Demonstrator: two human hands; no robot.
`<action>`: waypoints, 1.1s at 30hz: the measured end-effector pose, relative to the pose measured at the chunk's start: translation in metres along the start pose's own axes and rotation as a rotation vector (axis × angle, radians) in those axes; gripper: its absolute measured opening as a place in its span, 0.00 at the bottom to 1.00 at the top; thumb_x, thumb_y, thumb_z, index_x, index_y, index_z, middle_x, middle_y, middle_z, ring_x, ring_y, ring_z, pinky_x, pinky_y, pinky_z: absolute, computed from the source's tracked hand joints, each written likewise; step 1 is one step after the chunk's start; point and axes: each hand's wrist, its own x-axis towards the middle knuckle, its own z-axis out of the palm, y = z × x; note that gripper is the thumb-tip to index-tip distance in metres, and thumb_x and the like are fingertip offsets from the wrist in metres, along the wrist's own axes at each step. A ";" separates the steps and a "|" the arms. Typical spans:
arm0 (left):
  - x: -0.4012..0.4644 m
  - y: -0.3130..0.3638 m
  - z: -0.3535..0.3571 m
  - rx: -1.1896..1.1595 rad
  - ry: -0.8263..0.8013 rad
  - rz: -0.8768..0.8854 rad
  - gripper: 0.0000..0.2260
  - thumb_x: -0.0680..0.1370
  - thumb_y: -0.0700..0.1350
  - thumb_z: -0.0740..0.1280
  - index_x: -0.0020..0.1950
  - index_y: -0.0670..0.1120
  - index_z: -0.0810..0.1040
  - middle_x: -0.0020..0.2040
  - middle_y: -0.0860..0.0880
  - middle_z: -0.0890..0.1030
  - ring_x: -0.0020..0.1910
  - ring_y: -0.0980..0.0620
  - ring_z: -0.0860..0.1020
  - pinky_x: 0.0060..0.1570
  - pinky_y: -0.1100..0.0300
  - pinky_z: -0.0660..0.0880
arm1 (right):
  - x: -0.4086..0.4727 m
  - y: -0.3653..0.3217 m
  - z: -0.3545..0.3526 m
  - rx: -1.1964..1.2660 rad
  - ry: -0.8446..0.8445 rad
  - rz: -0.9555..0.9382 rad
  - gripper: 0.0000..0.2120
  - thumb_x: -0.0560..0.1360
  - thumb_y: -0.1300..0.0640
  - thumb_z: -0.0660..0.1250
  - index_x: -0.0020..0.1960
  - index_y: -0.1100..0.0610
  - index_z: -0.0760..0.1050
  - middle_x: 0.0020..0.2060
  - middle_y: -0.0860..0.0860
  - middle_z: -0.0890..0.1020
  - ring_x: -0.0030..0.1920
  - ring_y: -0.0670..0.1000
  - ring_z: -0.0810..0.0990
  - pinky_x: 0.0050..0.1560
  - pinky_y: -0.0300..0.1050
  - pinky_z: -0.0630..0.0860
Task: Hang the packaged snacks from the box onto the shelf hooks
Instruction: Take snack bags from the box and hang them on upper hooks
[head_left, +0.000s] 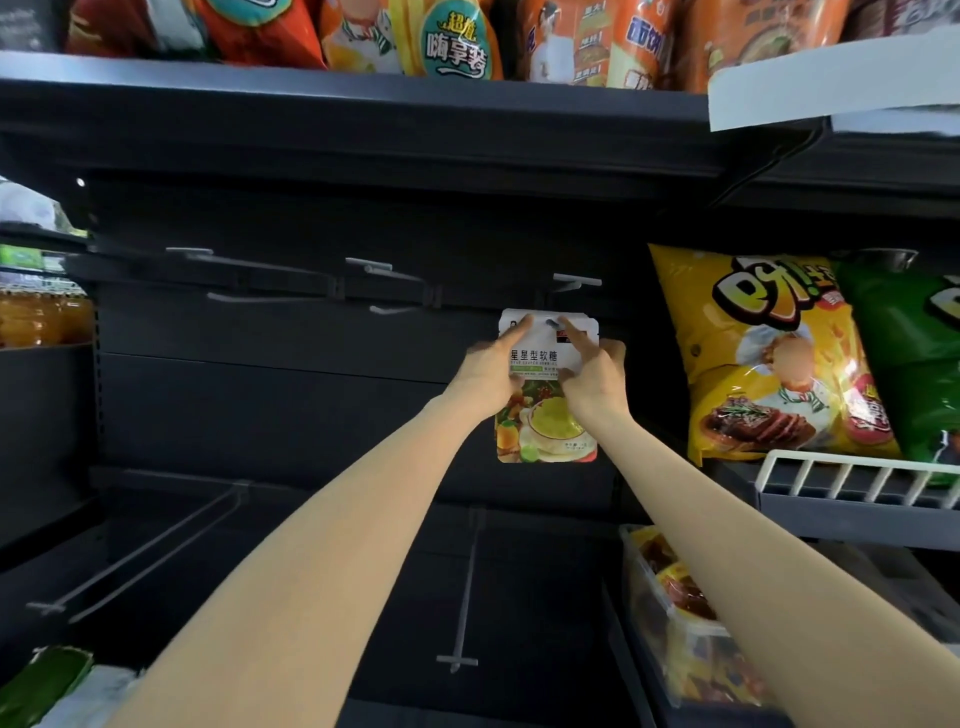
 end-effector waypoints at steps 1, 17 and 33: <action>0.002 -0.001 0.001 -0.008 -0.005 0.000 0.32 0.78 0.38 0.63 0.76 0.60 0.53 0.63 0.42 0.70 0.49 0.50 0.73 0.49 0.59 0.73 | 0.001 0.002 0.003 -0.017 0.009 -0.015 0.31 0.77 0.68 0.62 0.74 0.45 0.61 0.68 0.57 0.60 0.64 0.57 0.70 0.60 0.46 0.74; -0.057 -0.022 -0.030 0.095 0.203 0.146 0.15 0.77 0.46 0.67 0.63 0.51 0.74 0.53 0.52 0.78 0.48 0.54 0.78 0.49 0.50 0.78 | -0.047 -0.017 0.014 0.088 0.058 -0.154 0.13 0.76 0.68 0.60 0.57 0.59 0.77 0.55 0.54 0.77 0.56 0.51 0.76 0.56 0.42 0.73; -0.296 -0.225 -0.193 0.239 0.524 -0.496 0.05 0.77 0.51 0.63 0.45 0.54 0.78 0.38 0.57 0.79 0.42 0.54 0.78 0.43 0.57 0.75 | -0.229 -0.206 0.227 0.429 -0.648 -0.374 0.10 0.78 0.62 0.60 0.52 0.53 0.78 0.49 0.48 0.81 0.48 0.44 0.77 0.44 0.28 0.69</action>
